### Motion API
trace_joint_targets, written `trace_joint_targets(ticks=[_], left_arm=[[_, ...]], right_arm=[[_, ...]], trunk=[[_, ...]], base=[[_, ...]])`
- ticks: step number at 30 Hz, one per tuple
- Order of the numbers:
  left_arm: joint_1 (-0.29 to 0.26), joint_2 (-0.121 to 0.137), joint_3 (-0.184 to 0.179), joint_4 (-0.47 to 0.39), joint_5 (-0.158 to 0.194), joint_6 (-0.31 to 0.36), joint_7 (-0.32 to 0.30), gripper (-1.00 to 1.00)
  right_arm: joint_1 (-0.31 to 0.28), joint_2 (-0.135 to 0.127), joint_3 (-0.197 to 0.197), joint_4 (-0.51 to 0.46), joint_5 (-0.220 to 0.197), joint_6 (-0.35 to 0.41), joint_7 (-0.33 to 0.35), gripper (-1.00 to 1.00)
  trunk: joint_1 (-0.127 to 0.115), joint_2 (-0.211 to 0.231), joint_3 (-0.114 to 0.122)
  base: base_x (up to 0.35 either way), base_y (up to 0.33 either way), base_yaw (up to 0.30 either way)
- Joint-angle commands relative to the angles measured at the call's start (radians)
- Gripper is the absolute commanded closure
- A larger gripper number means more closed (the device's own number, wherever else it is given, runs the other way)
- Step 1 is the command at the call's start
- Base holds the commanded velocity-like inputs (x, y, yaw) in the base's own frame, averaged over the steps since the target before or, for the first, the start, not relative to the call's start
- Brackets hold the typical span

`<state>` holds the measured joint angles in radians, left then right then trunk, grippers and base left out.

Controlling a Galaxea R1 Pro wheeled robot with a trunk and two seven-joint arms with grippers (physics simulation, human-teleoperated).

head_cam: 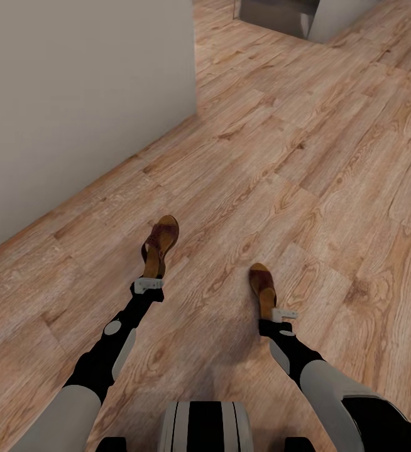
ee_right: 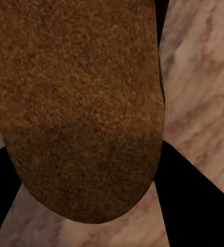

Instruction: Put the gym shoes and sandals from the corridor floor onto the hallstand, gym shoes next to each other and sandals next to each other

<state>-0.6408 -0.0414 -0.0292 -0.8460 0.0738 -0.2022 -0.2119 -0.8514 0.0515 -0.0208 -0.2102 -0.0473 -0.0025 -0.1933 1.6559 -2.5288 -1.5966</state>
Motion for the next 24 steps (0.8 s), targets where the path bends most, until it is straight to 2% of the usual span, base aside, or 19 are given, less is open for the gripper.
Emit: trace_joint_targets(ticks=[1, 10, 24], left_arm=[[0.000, 0.000, 0.000, 0.001, 0.004, -0.001, -0.004, 1.00], [0.000, 0.000, 0.000, 0.001, 0.004, -0.001, -0.004, 1.00], [0.000, 0.000, 0.000, 0.001, 0.004, 0.000, -0.004, 1.00]], right_arm=[[0.000, 0.001, 0.001, 0.000, -0.011, -0.001, 0.000, 1.00], [0.000, 0.001, 0.001, 0.000, -0.011, -0.001, 0.000, 1.00], [0.000, 0.001, 0.001, 0.000, -0.011, -0.001, 0.000, 1.00]], trunk=[[0.000, 0.000, 0.000], [0.000, 0.000, 0.000], [-0.006, 0.003, 0.054]], base=[[0.000, 0.000, 0.000], [0.000, 0.000, 0.000], [0.000, 0.000, 0.000]])
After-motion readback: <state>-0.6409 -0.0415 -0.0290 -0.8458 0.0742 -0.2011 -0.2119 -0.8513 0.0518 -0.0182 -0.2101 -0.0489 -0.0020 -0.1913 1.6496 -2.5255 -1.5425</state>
